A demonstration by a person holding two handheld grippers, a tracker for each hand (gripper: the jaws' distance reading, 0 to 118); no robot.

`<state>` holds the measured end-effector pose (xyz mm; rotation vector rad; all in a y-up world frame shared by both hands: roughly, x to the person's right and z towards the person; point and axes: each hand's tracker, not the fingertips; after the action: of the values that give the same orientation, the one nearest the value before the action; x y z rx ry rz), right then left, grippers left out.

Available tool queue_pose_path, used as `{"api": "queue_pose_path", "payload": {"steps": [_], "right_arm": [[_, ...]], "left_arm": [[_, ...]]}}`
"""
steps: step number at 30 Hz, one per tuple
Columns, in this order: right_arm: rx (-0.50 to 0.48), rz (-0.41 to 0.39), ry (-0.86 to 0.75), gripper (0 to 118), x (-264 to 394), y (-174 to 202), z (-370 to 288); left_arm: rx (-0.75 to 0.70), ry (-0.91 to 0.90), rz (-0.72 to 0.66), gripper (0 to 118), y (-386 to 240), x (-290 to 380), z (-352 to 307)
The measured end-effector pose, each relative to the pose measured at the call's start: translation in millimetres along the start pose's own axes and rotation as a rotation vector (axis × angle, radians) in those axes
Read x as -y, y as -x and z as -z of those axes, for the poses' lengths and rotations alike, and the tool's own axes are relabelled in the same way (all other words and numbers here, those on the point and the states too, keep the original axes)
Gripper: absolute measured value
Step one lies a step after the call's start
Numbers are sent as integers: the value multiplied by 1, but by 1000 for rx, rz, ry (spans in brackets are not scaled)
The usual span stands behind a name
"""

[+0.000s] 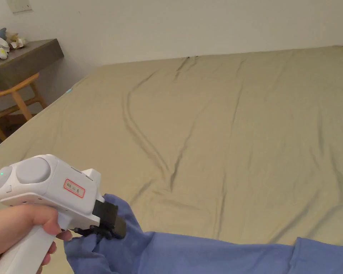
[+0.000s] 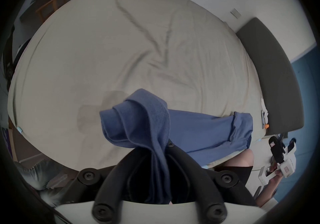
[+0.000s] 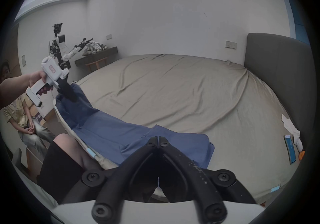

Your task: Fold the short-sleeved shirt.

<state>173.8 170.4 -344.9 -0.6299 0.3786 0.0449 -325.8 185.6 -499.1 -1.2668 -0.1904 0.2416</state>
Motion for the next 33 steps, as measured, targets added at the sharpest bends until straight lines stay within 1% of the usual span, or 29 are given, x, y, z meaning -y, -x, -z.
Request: {"api": "queue_pose_path", "payload": {"steps": [2, 4, 5, 7, 8, 9, 10, 11, 12, 13, 14, 15, 16, 17, 18, 19, 20, 21, 22, 23, 25, 27, 30, 31, 33], "right_arm": [[-18, 6, -11, 1, 3, -5, -2], [-8, 21, -21, 1, 3, -7, -3], [-6, 12, -34, 1, 3, -8, -3], [38, -42, -55, 1, 4, -7, 0], [32, -60, -45, 1, 6, -6, 6], [32, -67, -44, 1, 10, -7, 10], [34, -66, -39, 1, 15, -9, 15], [38, -46, 6, 1, 18, -11, 19], [28, -43, 27, 1, 20, -11, 22], [29, -47, 26, 1, 24, -12, 22], [35, -50, 38, 1, 27, -12, 22], [38, -55, 46, 1, 28, -12, 21], [38, -55, 46, 1, 28, -12, 20], [36, -48, 44, 1, 28, -13, 20], [25, -33, 43, 1, 28, -15, 20], [17, -22, 41, 1, 27, -15, 21], [16, -17, 40, 1, 26, -15, 21], [17, -18, 39, 1, 25, -14, 22], [16, -22, 39, 1, 25, -13, 22], [14, -28, 40, 1, 24, -11, 23], [6, -30, 43, 1, 24, -9, 25], [-7, -41, 53, 1, 25, -6, 28], [-14, -64, 61, 1, 25, -1, 32], [-12, -70, 64, 1, 25, 0, 33], [15, -119, 64, 1, 26, 3, 31]], "left_arm": [[11, 25, 19, 7, -28, 2, 16], [-14, 38, 80, 7, -56, 7, 35], [1, 68, 85, 7, -70, 9, 47], [39, 104, 52, 7, -80, 8, 74], [33, 108, 44, 9, -90, 9, 88], [26, 117, 64, 19, -100, 10, 102], [29, 118, 85, 37, -109, 11, 112], [38, 117, 100, 63, -118, 12, 122], [69, 132, 107, 90, -126, 12, 129], [91, 145, 97, 100, -134, 11, 134], [119, 156, 85, 99, -142, 11, 135], [162, 148, 95, 96, -150, 13, 131], [201, 123, 111, 90, -155, 13, 124], [208, 97, 132, 76, -158, 12, 116], [207, 61, 160, 43, -157, 13, 104], [199, 8, 157, 19, -155, 14, 95], [150, -22, 147, 9, -149, 15, 89], [78, -27, 153, 5, -142, 16, 87], [11, -33, 179, 5, -137, 18, 86], [-26, -46, 202, 1, -129, 22, 86], [-99, -51, 183, 0, -112, 26, 92], [-132, -14, 153, 0, -100, 33, 105], [-131, -37, 218, 0, -110, 47, 123], [-104, -25, 222, 0, -117, 49, 128], [-17, 2, 215, 0, -133, 56, 140]]}}
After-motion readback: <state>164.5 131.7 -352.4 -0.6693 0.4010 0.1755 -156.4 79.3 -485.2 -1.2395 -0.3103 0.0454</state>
